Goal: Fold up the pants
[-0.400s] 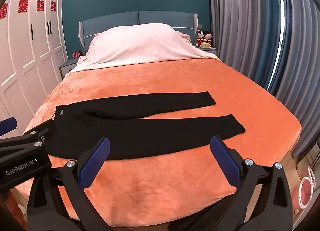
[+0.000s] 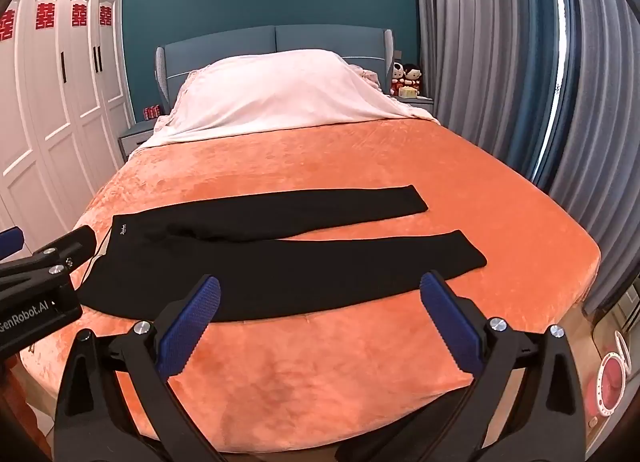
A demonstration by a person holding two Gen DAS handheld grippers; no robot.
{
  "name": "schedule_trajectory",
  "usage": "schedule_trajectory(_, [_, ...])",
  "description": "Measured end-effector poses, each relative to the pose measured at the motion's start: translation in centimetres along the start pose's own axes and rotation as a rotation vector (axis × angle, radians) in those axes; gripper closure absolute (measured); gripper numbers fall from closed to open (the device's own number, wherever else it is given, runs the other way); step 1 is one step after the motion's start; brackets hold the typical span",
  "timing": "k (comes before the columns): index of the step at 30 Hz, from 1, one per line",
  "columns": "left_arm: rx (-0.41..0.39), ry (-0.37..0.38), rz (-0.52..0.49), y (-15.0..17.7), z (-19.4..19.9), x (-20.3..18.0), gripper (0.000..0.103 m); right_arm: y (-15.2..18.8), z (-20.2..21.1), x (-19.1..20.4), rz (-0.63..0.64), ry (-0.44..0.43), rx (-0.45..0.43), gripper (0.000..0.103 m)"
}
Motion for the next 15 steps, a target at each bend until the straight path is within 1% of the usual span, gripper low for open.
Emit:
schedule_trajectory(4, [0.004,-0.008,-0.001,0.0,0.3,-0.1,0.006,0.1,0.0,0.1,0.002,0.002,-0.004,0.005])
schedule_trajectory(5, [0.008,-0.004,0.003,0.1,0.0,0.4,0.006,-0.5,0.5,-0.1,-0.001,0.001,-0.003,0.005])
schedule_trajectory(8, [0.015,-0.009,0.007,0.1,-0.2,0.5,0.006,-0.6,0.7,0.0,0.003,0.004,-0.002,0.005])
schedule_trajectory(15, [0.032,-0.014,0.004,0.3,-1.3,0.5,0.006,-0.7,0.1,-0.2,0.002,0.002,0.016,0.005])
Point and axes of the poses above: each gripper's, at about its wrist camera, not at the fingertips, and z roughly against the way its jaws point, x to its left, y to its underside, the point moved 10 cm from there along -z, roughly the way its jaws point, and after that the axes turned 2 degrees about x, right-handed, at the moved point
